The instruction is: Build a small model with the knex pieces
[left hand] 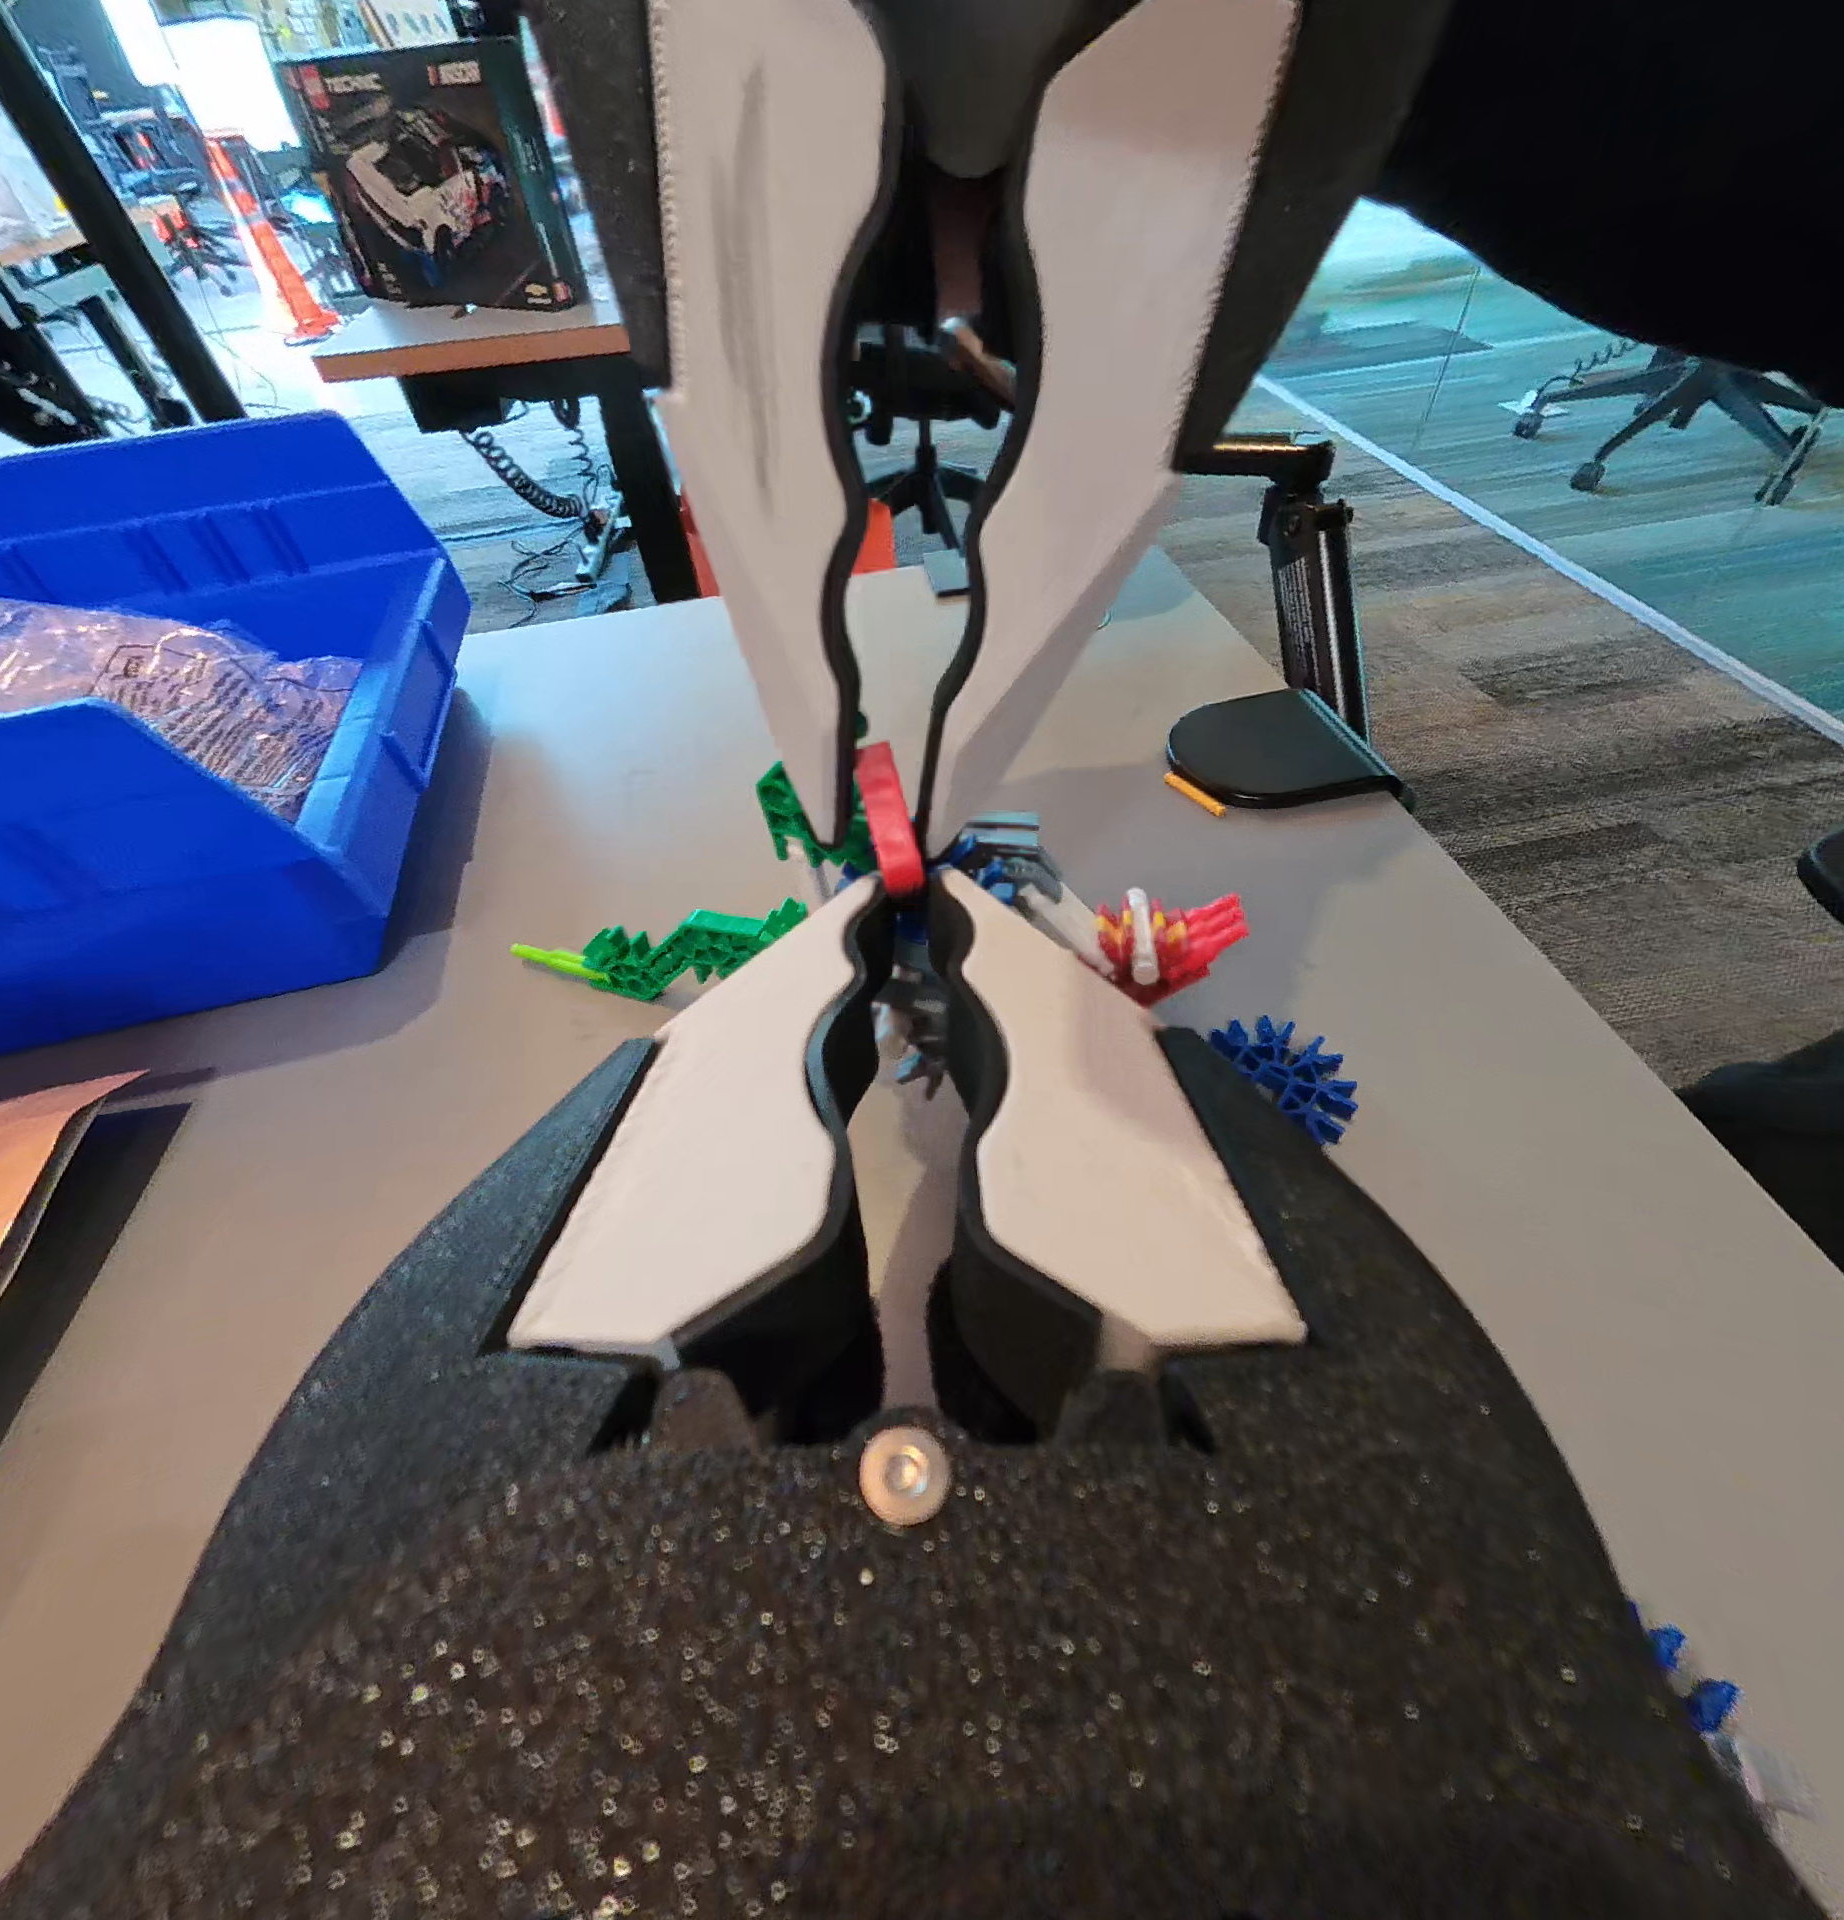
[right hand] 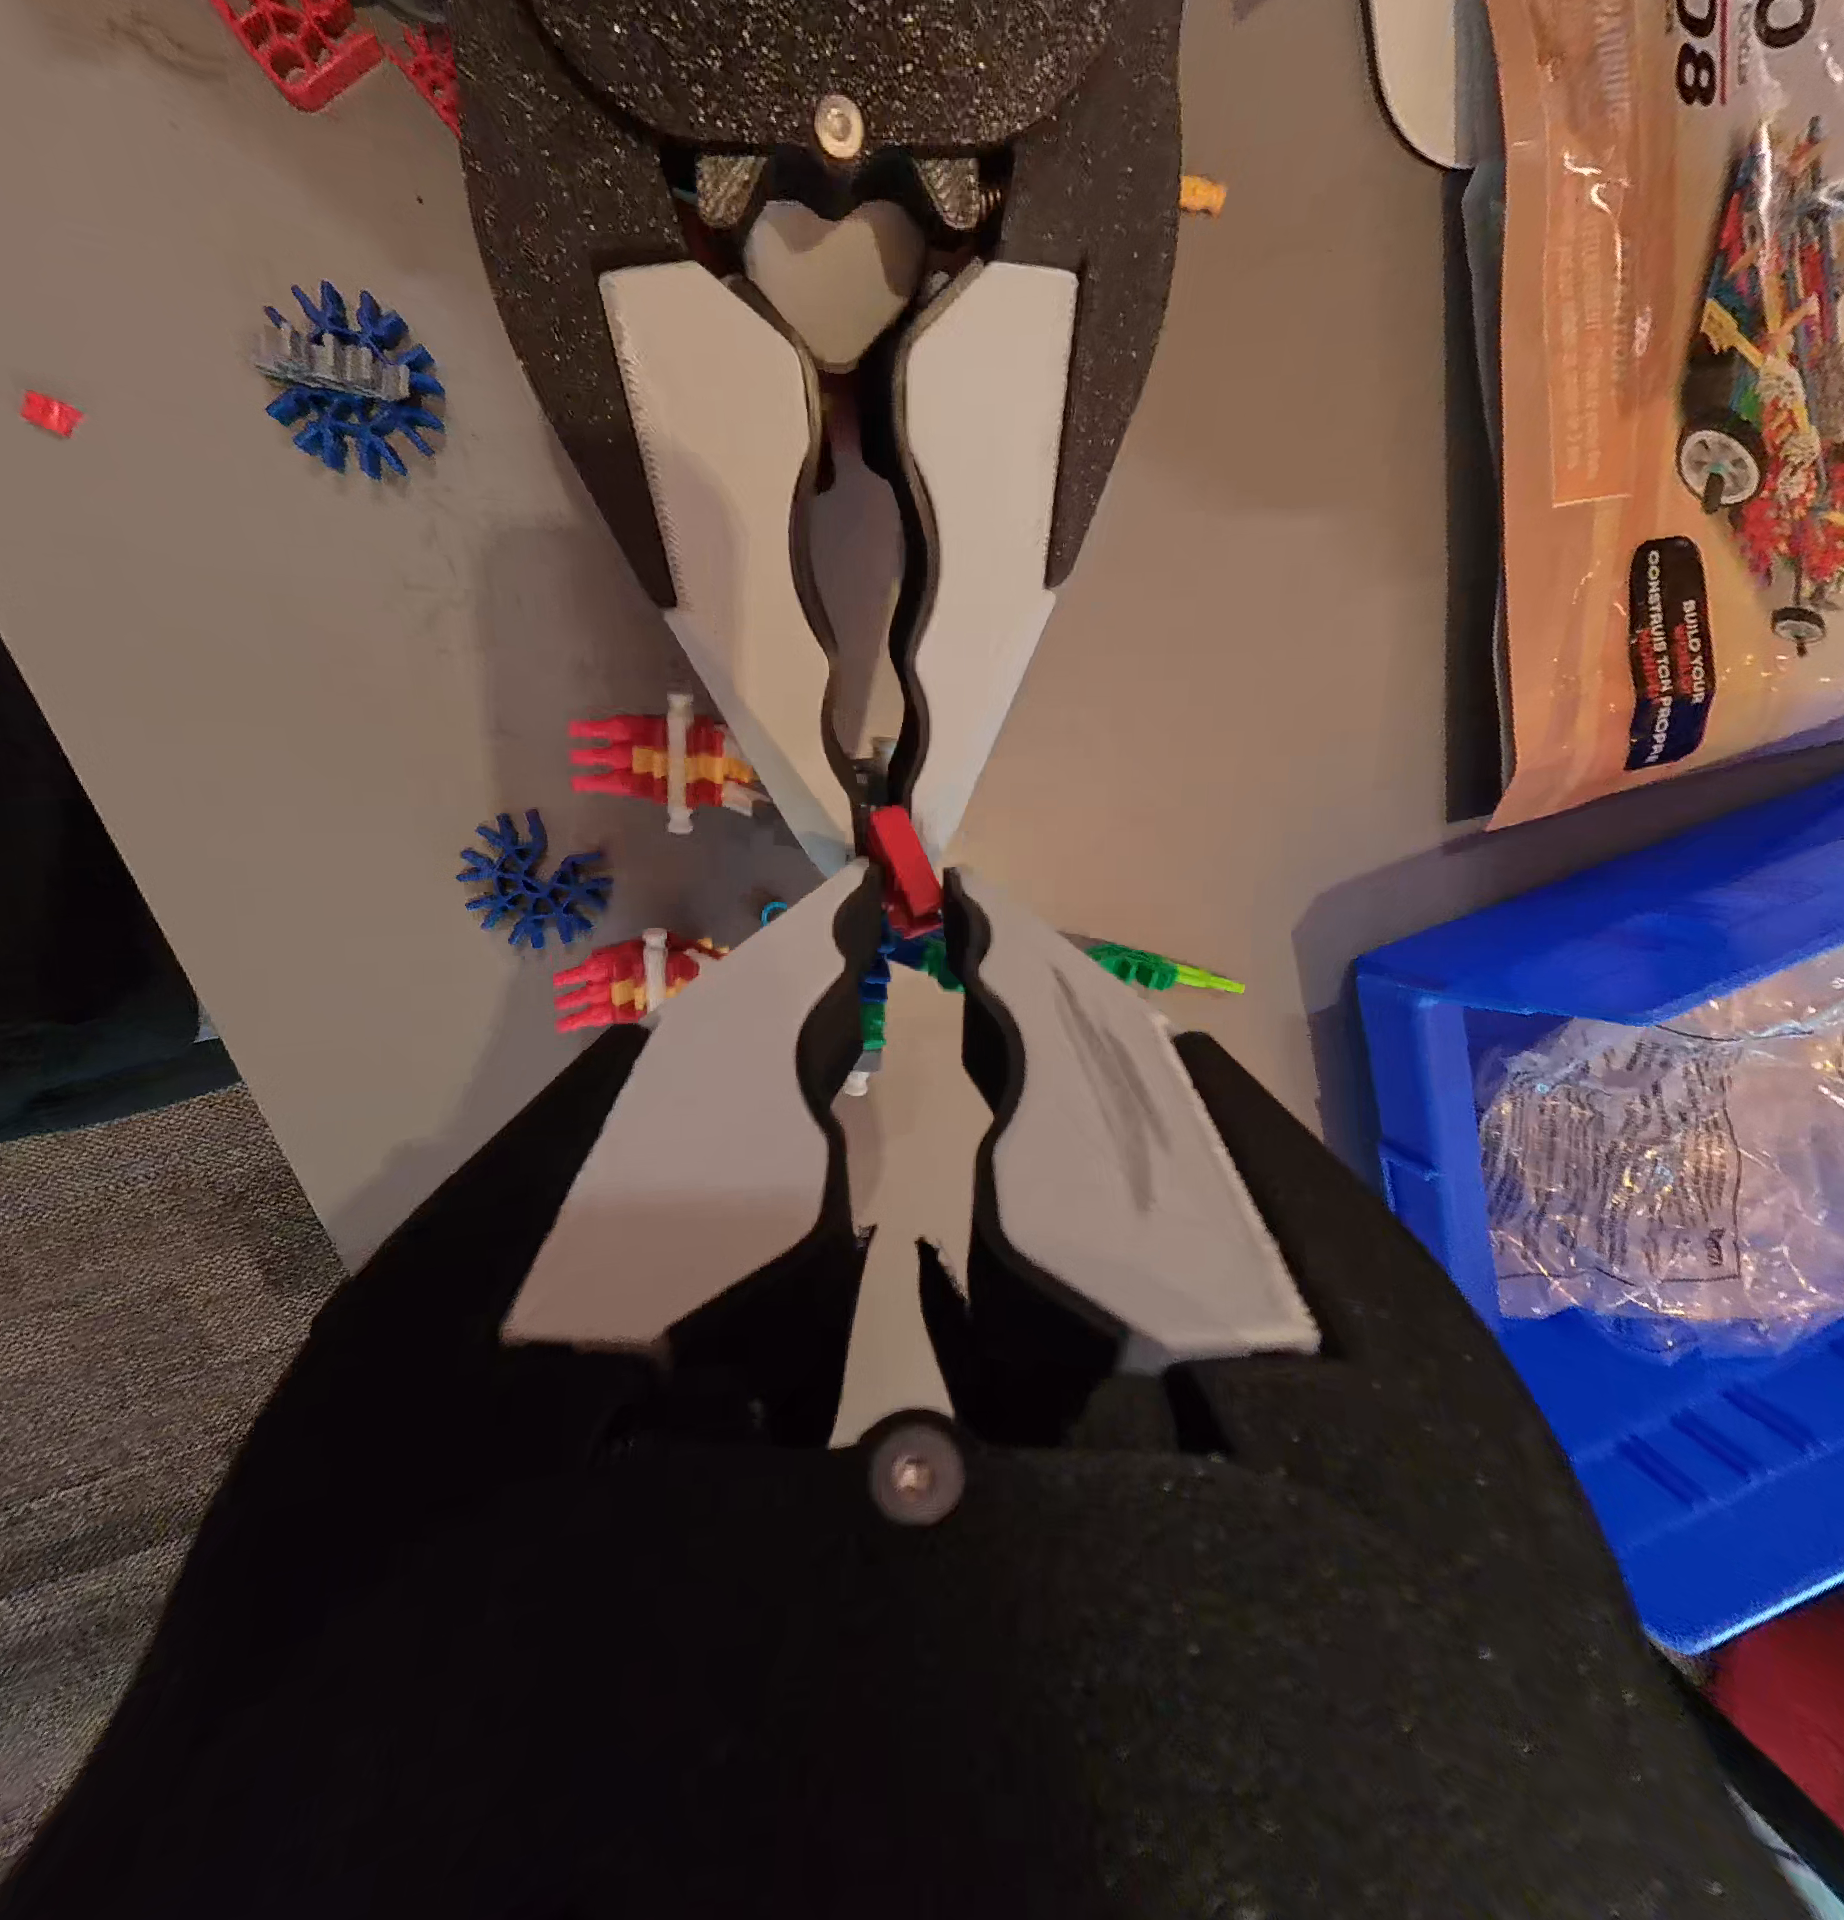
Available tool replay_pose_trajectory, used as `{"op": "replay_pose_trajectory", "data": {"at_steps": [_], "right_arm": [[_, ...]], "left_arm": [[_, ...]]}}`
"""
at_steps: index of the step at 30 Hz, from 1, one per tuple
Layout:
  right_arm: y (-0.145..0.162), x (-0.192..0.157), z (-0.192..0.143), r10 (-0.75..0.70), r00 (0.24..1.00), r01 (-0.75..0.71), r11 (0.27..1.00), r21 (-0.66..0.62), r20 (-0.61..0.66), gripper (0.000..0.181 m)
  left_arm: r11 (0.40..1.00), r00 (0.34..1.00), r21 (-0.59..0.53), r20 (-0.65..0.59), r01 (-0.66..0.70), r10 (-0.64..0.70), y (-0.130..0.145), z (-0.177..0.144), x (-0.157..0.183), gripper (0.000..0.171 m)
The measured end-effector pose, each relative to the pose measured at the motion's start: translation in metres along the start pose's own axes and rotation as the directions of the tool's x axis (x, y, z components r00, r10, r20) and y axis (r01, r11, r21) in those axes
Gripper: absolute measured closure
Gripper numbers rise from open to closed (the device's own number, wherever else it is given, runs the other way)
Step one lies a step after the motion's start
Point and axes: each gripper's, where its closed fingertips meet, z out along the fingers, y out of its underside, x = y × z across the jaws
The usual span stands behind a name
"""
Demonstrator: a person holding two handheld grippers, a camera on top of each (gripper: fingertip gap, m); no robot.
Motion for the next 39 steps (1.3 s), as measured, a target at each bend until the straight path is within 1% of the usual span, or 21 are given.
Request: {"op": "replay_pose_trajectory", "data": {"at_steps": [2,11,16,19,20,22,23,26,29,33,35,39], "right_arm": [[0.003,-0.001,0.001,-0.005,1.0,0.005,1.0,0.007,0.015,0.169],[0.005,0.002,0.006,-0.044,0.999,0.044,0.999,-0.003,-0.009,0.167],[0.01,0.0,0.013,0.043,0.999,-0.043,0.999,-0.031,0.018,0.168],[0.008,0.001,0.013,0.127,0.991,-0.126,0.992,-0.027,0.034,0.169],[0.007,0.0,0.013,0.159,0.985,-0.158,0.987,-0.019,0.063,0.169],[0.006,0.003,0.013,0.18,0.982,-0.18,0.984,-0.002,0.063,0.169],[0.004,0.0,0.012,0.18,0.981,-0.181,0.983,0.005,0.076,0.17],[0.004,0.001,0.007,0.182,0.982,-0.184,0.983,0.026,0.055,0.169],[0.004,0.003,-0.003,0.214,0.976,-0.217,0.972,0.089,0.044,0.167],[0.017,0.001,-0.014,0.262,0.965,-0.263,0.956,0.127,0.026,0.165],[0.026,-0.004,-0.012,0.28,0.96,-0.28,0.951,0.13,0.018,0.163],[0.031,-0.012,-0.005,0.334,0.942,-0.334,0.924,0.188,0.034,0.162]], "left_arm": [[1.0,1.0,-0.014,0.001,-0.018,0.018,0.002,0.002,0.002,0.169],[0.999,1.0,-0.034,-0.002,-0.017,0.017,0.005,0.003,0.001,0.17],[0.997,1.0,-0.071,-0.006,-0.024,0.023,0.013,0.007,0.002,0.17],[0.998,1.0,-0.057,-0.013,-0.02,0.019,0.012,0.005,0.0,0.17],[0.999,1.0,-0.052,-0.027,-0.01,0.008,0.013,0.004,0.0,0.169],[0.999,1.0,-0.039,-0.029,0.01,-0.011,0.012,0.003,-0.003,0.167],[0.999,0.998,-0.033,-0.059,0.015,-0.017,0.012,0.002,0.0,0.167],[1.0,0.998,-0.017,-0.058,0.012,-0.013,0.009,0.0,-0.002,0.167],[1.0,0.998,-0.019,-0.062,0.019,-0.021,0.01,0.0,-0.002,0.167],[1.0,0.997,-0.01,-0.068,0.026,-0.026,0.009,0.0,-0.002,0.166],[1.0,0.997,-0.008,-0.07,0.02,-0.021,0.009,-0.001,-0.002,0.166],[1.0,0.998,-0.013,-0.064,0.018,-0.019,0.009,0.0,-0.003,0.166]]}}
